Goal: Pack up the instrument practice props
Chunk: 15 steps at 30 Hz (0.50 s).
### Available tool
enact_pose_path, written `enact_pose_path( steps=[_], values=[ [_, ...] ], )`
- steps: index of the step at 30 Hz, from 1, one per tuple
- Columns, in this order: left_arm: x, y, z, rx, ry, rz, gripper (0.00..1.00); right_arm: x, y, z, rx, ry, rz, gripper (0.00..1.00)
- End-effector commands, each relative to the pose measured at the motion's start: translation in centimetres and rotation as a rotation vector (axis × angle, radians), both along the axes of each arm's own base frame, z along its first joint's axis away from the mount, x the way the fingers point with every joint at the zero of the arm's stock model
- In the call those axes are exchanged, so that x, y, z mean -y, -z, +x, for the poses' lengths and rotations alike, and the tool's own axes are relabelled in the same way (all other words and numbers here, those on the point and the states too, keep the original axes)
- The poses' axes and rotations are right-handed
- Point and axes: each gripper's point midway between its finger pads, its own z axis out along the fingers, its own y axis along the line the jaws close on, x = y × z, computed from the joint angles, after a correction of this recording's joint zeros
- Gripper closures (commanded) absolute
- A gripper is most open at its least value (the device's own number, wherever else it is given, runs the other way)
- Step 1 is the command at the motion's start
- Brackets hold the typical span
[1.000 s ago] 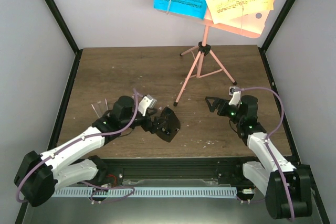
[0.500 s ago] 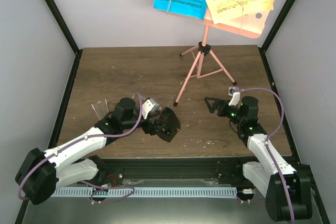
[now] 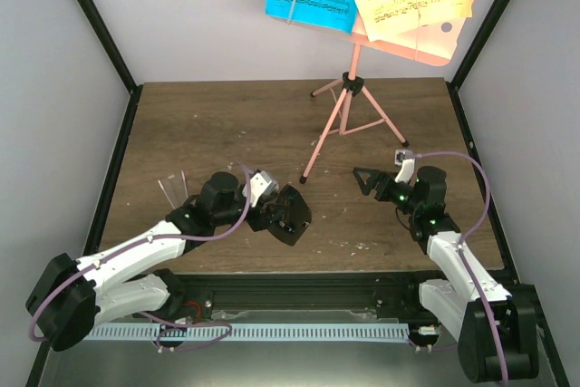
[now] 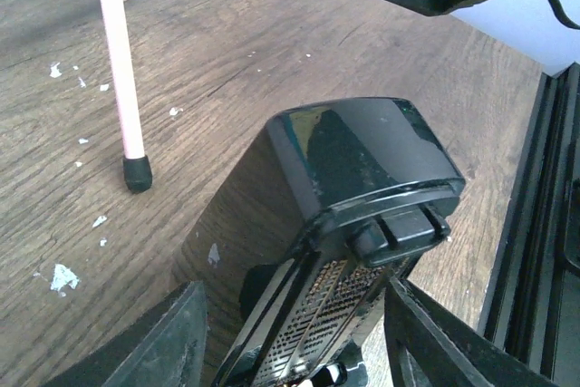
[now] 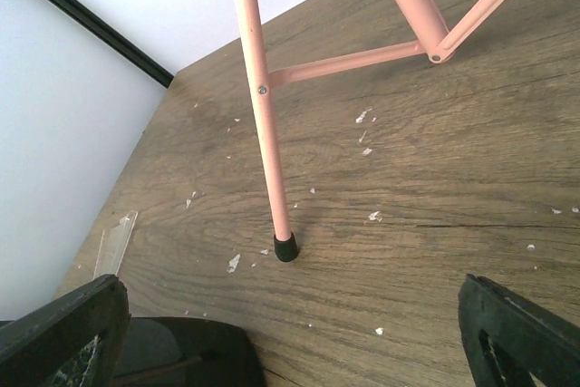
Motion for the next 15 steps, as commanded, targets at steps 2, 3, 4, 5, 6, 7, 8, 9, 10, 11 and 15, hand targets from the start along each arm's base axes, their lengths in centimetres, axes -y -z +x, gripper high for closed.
enact_pose_path(
  steps=[2, 3, 4, 5, 6, 7, 8, 9, 10, 11, 15],
  values=[
    [-0.21, 0.04, 0.18, 0.034, -0.010, 0.010, 0.46, 0.11, -0.09, 0.06, 0.014, 0.001, 0.008, 0.00],
    [-0.22, 0.07, 0.16, 0.033, -0.011, 0.010, 0.47, 0.10, -0.08, 0.05, 0.013, 0.001, 0.009, 0.00],
    [-0.21, 0.01, 0.17, 0.035, -0.010, 0.009, 0.48, 0.13, -0.06, 0.08, 0.014, 0.002, 0.009, 0.00],
    [-0.21, 0.04, 0.15, 0.034, -0.010, 0.010, 0.49, 0.14, -0.05, 0.09, 0.014, 0.003, 0.009, 0.00],
    [-0.19, 0.00, 0.15, 0.034, -0.009, 0.009, 0.50, 0.10, -0.01, 0.09, 0.012, 0.001, 0.010, 0.00],
    [-0.18, -0.03, 0.15, 0.035, -0.008, 0.009, 0.50, 0.12, 0.01, 0.09, 0.012, 0.002, 0.010, 0.00],
    [-0.14, -0.01, 0.08, 0.034, -0.005, 0.009, 0.51, 0.11, 0.00, 0.12, 0.011, 0.002, 0.011, 0.00],
    [-0.12, -0.04, 0.06, 0.034, -0.004, 0.008, 0.52, 0.12, 0.02, 0.15, 0.010, 0.003, 0.011, 0.00],
    [-0.12, -0.02, 0.05, 0.034, -0.003, 0.008, 0.53, 0.15, 0.08, 0.16, 0.009, 0.004, 0.011, 0.00],
    [-0.11, -0.03, 0.04, 0.033, -0.002, 0.007, 0.54, 0.15, 0.07, 0.17, 0.009, 0.004, 0.011, 0.00],
    [0.02, -0.06, -0.12, 0.031, 0.008, 0.005, 0.55, 0.12, 0.12, 0.20, 0.007, 0.003, 0.012, 0.00]
  ],
)
